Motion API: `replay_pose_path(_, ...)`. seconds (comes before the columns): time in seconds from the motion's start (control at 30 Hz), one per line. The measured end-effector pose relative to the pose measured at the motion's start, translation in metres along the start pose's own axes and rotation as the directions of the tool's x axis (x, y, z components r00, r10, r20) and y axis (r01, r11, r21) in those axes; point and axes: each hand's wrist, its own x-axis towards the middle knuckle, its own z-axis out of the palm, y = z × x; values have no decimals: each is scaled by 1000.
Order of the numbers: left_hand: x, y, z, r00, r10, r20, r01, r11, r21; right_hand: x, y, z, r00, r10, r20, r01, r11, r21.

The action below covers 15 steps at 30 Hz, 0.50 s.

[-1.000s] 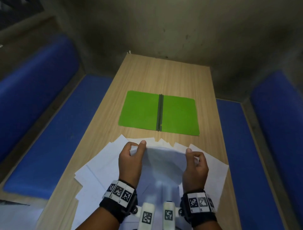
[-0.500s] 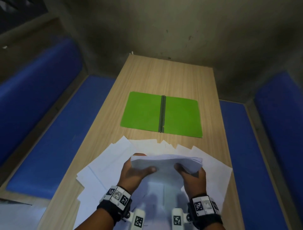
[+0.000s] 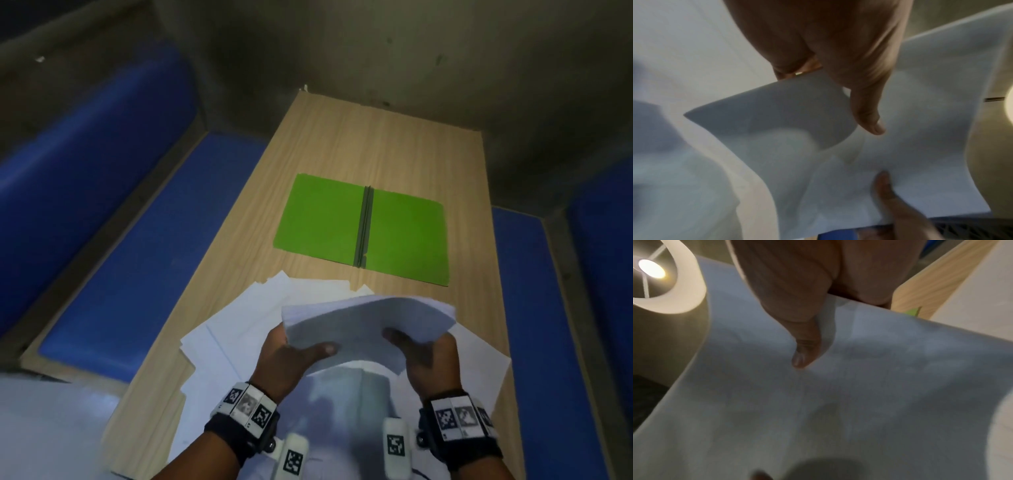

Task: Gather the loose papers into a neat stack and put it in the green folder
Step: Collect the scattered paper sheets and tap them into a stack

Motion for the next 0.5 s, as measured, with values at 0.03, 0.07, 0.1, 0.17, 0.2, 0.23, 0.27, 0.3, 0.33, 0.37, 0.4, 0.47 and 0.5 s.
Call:
replay_pose_path(0.03,-1,-1,-8,1000,-6,3,6,1000,10,6,-10,5,1000,-15,25,15,1000,-12)
replay_pose_path(0.07,-2,-2,-16,1000,-21,0,21,999,25,12,-19,12,998,-29,53,29,1000,2)
replay_pose_path(0.1,-3,-6,-24,999,-40,-14,40,998,46,18,-25,21,995,-44,85,43,999,17)
replay_pose_path(0.17,-4,-12,-44,995,-56,-79,64,992,106,28,-30,45,988,-35,152,31,999,26)
replay_pose_path(0.2,-3,-14,-55,992,-67,-110,82,987,138,33,-27,59,983,-8,184,3,1000,27)
replay_pose_path(0.23,-4,-16,-66,987,-77,-144,101,981,168,37,-20,73,976,22,216,-26,1000,15)
replay_pose_path(0.27,-5,-17,-78,978,-83,-189,121,973,197,41,-11,87,967,52,249,-51,999,-12)
replay_pose_path(0.3,-7,-20,-93,969,-79,-235,132,966,220,44,1,100,955,87,285,-76,996,-52)
replay_pose_path(0.33,-8,-23,-106,957,-67,-283,138,960,242,47,15,111,941,123,316,-93,990,-108)
replay_pose_path(0.37,-10,-26,-121,939,-60,-339,153,954,257,48,30,121,927,173,332,-112,974,-196)
replay_pose_path(0.4,-12,-29,-134,912,-67,-405,182,950,253,49,43,130,916,228,331,-126,944,-304)
replay_pose_path(0.47,-18,-37,-160,847,-108,-520,238,953,189,47,69,144,891,338,304,-113,813,-571)
replay_pose_path(0.5,-22,-42,-172,821,-132,-556,257,954,153,44,76,149,883,369,289,-57,696,-715)
